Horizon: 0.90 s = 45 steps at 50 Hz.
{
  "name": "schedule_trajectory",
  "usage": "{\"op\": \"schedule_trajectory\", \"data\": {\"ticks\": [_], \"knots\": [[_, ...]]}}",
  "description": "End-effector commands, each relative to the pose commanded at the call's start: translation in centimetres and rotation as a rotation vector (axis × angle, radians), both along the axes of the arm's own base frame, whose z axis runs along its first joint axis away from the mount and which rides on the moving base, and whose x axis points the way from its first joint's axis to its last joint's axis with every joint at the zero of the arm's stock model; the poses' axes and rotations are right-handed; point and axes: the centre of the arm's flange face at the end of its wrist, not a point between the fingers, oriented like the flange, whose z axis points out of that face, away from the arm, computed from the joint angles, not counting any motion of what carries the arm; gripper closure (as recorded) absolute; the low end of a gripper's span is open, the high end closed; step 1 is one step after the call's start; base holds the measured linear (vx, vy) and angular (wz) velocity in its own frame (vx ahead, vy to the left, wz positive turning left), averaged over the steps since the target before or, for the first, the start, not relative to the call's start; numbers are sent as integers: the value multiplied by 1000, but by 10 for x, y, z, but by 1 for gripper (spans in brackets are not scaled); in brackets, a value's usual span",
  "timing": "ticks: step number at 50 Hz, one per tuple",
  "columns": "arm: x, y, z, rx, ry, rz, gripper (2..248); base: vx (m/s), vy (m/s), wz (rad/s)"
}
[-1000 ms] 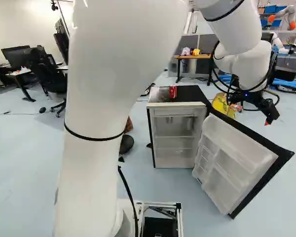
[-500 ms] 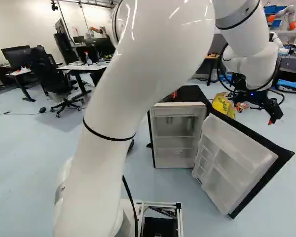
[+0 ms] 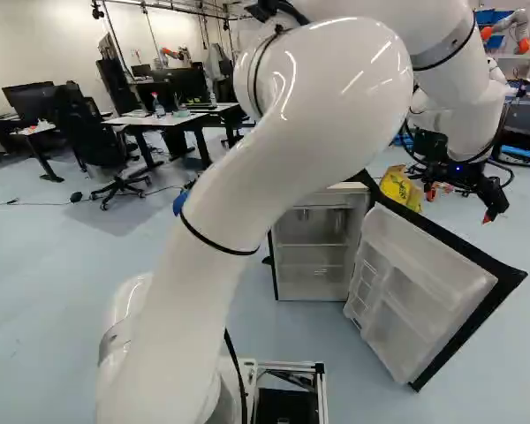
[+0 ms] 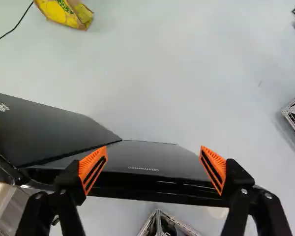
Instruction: Grab a drink from the fridge
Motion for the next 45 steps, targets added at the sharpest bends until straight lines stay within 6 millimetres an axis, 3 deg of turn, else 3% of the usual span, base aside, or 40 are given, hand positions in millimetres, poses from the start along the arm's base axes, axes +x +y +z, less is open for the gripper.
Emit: {"op": "schedule_trajectory", "data": {"ticks": [18,45], "knots": [[16,-22,-29,21,14,1,3,0,0,0],[20,-28,-68,72,47,1,3,0,0,0]]}}
